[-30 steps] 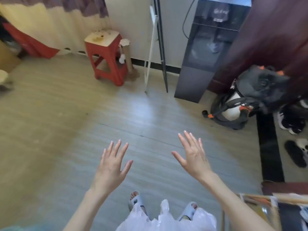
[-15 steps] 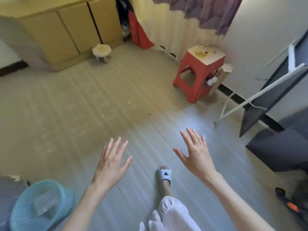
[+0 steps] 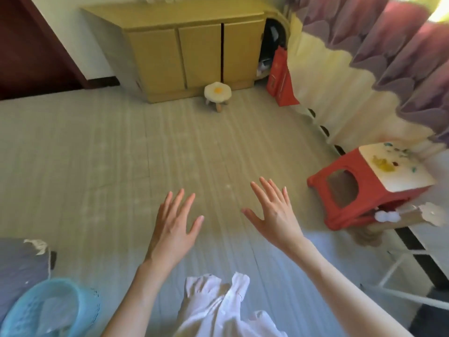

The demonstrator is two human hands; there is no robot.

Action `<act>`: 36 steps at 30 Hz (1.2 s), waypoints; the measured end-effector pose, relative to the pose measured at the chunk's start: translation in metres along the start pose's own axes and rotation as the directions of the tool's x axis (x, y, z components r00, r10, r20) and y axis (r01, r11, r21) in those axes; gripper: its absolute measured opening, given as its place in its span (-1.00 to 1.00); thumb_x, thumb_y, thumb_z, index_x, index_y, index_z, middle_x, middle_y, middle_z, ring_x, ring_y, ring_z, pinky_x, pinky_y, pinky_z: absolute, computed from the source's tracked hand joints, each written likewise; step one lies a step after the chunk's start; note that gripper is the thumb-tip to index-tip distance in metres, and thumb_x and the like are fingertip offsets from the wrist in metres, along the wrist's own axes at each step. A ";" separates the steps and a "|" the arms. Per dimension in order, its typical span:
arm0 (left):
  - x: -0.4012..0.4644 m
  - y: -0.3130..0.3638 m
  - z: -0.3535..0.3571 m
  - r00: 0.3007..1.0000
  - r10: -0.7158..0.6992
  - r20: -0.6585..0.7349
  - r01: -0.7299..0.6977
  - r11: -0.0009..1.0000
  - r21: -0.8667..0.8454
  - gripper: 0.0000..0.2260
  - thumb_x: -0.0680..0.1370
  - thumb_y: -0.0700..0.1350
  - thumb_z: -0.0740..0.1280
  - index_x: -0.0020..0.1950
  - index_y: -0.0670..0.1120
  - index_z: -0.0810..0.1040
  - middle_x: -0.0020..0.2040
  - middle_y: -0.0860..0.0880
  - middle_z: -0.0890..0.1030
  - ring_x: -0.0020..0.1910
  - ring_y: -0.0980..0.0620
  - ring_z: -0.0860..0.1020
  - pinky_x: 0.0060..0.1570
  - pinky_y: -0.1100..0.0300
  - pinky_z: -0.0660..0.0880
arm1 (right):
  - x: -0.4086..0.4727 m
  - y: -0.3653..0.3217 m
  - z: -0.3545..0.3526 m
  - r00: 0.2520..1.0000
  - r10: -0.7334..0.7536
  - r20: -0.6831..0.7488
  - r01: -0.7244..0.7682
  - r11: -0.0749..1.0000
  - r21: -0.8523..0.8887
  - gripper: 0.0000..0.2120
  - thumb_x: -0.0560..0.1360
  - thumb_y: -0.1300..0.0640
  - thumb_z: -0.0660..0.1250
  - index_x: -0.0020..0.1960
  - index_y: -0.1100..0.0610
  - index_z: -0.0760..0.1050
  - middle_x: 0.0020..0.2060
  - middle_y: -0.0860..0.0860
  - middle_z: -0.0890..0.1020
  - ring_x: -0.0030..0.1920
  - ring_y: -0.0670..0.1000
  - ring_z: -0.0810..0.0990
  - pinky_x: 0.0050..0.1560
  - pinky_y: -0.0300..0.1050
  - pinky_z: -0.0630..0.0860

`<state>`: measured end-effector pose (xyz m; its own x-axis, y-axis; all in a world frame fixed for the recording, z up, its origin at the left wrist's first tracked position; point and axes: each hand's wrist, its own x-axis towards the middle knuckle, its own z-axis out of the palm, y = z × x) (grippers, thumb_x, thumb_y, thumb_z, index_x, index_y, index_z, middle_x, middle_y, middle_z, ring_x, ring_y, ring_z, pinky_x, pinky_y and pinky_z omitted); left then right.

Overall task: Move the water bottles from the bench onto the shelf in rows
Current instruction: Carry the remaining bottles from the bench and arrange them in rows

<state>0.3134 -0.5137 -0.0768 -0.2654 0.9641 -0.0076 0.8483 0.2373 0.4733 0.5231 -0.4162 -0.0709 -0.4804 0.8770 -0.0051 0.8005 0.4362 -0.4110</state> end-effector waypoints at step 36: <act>0.891 -0.208 -0.143 0.988 -0.093 -0.121 0.086 0.994 -0.065 -0.39 0.47 0.24 -0.04 0.45 -0.04 0.14 0.49 -0.06 0.14 0.49 -0.01 0.00 0.42 0.11 -0.02 | 0.969 -0.050 -0.005 0.975 -0.220 -0.004 0.220 0.975 0.016 -0.40 0.50 -0.15 0.19 0.44 0.10 0.19 0.44 0.12 0.26 0.47 0.12 0.13 0.46 0.12 0.01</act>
<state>-0.1646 0.2794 -0.0561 -0.3967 0.9163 0.0547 0.7910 0.3110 0.5269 0.0188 0.4130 -0.0508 -0.6433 0.7604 0.0891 0.6695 0.6152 -0.4163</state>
